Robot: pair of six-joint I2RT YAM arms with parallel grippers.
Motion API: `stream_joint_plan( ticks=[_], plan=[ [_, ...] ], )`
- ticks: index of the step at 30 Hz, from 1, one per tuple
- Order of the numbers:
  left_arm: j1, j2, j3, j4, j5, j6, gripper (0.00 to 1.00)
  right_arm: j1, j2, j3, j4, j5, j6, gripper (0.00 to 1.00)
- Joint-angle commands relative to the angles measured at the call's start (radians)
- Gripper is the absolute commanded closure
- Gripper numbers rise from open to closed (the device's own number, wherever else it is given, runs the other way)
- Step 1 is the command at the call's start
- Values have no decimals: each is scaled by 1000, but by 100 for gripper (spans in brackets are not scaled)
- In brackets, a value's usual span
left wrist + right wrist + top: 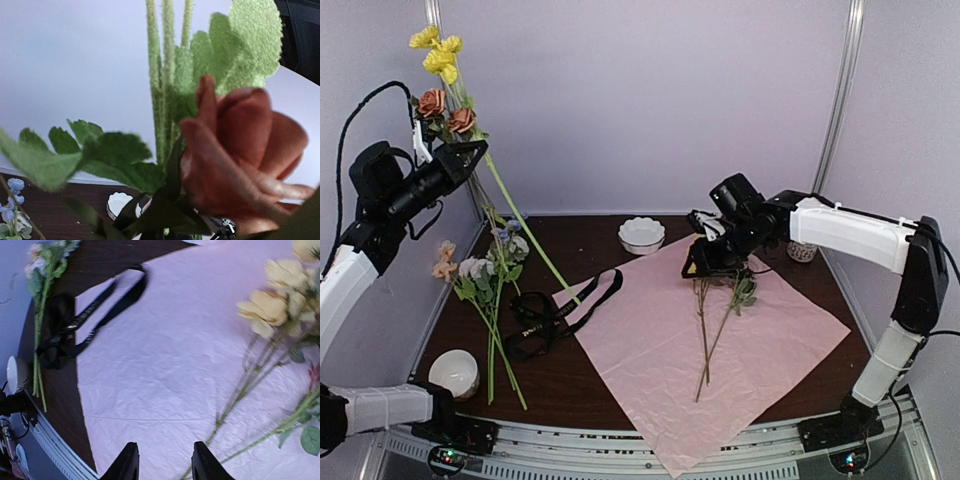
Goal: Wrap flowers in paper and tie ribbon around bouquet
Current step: Pass from the left arm to the right
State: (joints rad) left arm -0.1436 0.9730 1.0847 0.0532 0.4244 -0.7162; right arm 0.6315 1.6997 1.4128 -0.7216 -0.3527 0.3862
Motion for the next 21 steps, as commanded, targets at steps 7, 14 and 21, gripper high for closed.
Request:
stream_joint_plan(
  ticks=[7,14,21],
  plan=[
    [-225,-28,-42,31,-20,90,100,305,32,290,452,-281,4,41],
    [-280,-51,-112,111,-15,58,100,396,261,617,484,-281,73,22],
    [-303,-52,-115,129,-4,63,100,427,388,799,454,-206,121,37]
  ],
)
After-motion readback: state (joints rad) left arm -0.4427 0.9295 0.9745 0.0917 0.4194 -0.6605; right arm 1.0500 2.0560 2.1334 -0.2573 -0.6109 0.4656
